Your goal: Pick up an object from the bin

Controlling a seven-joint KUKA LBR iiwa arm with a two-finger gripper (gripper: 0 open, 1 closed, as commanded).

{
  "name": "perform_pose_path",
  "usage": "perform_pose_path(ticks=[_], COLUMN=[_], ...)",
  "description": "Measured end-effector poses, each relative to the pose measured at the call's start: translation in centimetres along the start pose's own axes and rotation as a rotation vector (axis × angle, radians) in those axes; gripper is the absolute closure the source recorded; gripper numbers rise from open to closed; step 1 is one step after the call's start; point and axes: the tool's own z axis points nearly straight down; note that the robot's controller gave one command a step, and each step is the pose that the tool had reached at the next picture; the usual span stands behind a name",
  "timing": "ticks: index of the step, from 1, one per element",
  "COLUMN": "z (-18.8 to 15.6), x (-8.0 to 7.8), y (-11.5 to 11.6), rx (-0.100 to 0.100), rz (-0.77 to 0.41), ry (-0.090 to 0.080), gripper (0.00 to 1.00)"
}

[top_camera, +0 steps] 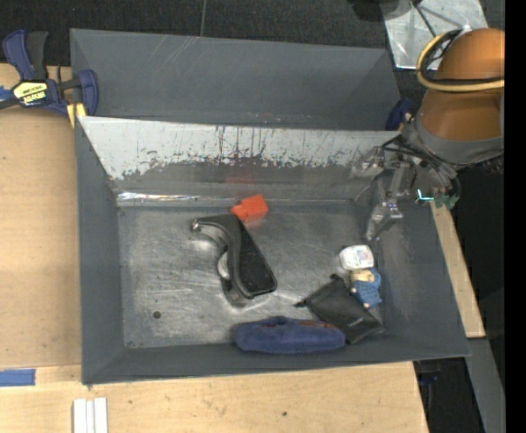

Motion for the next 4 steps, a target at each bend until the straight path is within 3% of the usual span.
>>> perform_pose_path(ticks=[1,2,3,4], z=[6.2,6.1,4.2,9.7], x=[6.4,7.2,7.3,7.4], y=[-2.7,-3.1,-1.5,-0.2], rx=[0.001,0.001,0.0,-0.008], rz=[-0.08,0.198,0.309,0.465], ry=[0.002,-0.007,-0.01,-0.011], gripper=[0.0,0.0,0.0,0.0])
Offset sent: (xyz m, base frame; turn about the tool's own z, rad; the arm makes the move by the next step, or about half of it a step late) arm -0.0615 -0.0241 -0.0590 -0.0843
